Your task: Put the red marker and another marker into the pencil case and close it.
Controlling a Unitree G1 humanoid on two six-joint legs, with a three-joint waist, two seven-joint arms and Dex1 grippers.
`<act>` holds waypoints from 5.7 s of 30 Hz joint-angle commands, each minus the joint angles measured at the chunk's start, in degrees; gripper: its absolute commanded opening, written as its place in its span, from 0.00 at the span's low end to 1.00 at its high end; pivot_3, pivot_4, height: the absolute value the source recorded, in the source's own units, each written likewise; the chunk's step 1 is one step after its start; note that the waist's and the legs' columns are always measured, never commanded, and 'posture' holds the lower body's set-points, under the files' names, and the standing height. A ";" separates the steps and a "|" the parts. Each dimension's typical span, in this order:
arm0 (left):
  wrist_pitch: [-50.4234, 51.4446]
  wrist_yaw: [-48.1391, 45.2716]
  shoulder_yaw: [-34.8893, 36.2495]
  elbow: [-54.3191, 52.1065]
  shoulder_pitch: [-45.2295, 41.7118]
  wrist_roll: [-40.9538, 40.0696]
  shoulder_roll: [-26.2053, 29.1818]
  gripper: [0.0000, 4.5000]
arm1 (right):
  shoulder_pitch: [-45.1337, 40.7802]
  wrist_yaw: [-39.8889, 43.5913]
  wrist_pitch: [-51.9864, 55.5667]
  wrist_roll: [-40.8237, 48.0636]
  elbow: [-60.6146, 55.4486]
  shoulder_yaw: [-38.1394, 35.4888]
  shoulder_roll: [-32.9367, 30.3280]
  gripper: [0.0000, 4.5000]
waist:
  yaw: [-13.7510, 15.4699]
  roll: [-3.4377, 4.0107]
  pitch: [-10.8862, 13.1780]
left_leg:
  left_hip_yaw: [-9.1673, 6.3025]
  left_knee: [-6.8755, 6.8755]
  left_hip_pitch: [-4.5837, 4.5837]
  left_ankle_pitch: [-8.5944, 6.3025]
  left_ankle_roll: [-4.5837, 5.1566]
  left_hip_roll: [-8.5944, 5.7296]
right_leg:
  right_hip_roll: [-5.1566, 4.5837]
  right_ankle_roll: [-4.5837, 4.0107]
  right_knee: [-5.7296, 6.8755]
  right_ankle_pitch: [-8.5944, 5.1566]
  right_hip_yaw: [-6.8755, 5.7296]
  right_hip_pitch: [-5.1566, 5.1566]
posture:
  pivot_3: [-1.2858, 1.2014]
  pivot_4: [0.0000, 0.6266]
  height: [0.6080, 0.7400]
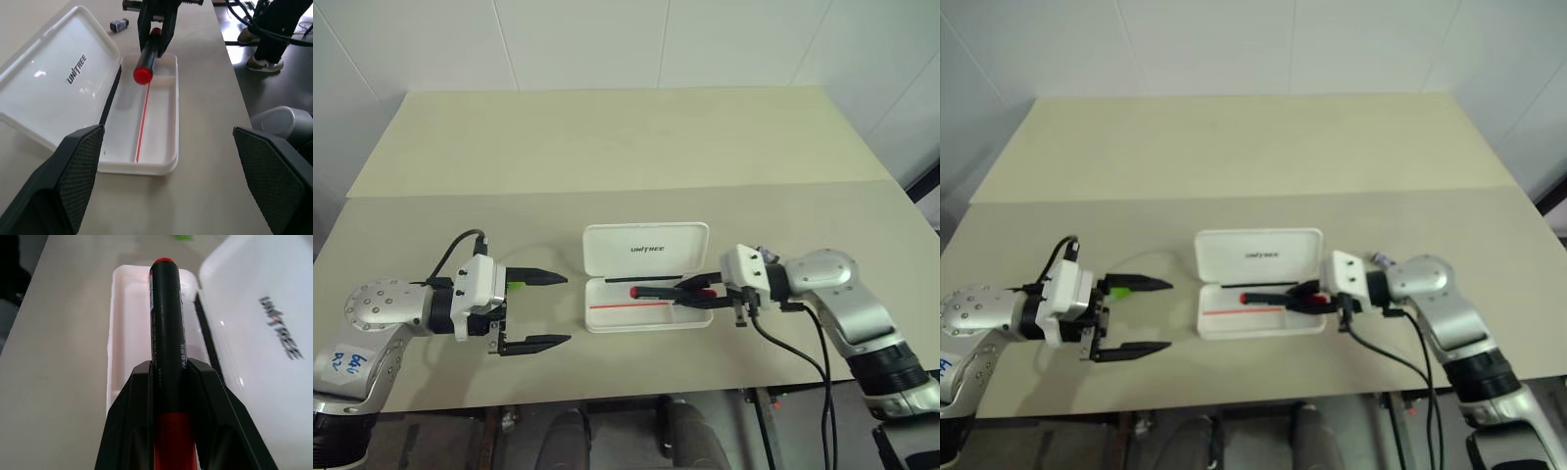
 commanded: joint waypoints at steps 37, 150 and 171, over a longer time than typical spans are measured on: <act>-0.11 2.87 -2.63 -2.14 -1.86 -0.66 -0.65 1.00 | -0.89 -3.63 6.65 7.53 -9.39 -6.03 4.71 0.43 | 0.06 0.08 0.05 | 0.02 0.03 0.05 -0.02 -0.04 0.06 | 0.05 -0.10 0.53 -0.07 0.01 -0.18 | 0.52 0.24 1.00; 2.09 -1.01 -15.82 10.81 -14.34 7.46 -4.11 0.25 | 38.57 -23.79 16.62 16.09 -40.69 -32.21 -7.19 1.00 | 0.11 -0.15 -0.03 | 0.54 0.03 0.06 -0.33 -0.32 0.80 | 0.90 -0.68 0.80 -0.41 0.56 -0.78 | 0.52 0.24 1.00; 10.34 4.30 -24.47 7.10 -19.23 14.50 -7.71 0.25 | 40.63 -27.31 17.17 16.33 -44.46 -31.18 -6.01 1.00 | 0.07 -0.23 -0.01 | 0.57 0.16 0.07 -0.33 -0.32 0.75 | 0.98 -0.60 0.80 -0.36 0.84 -0.72 | 0.52 0.24 1.00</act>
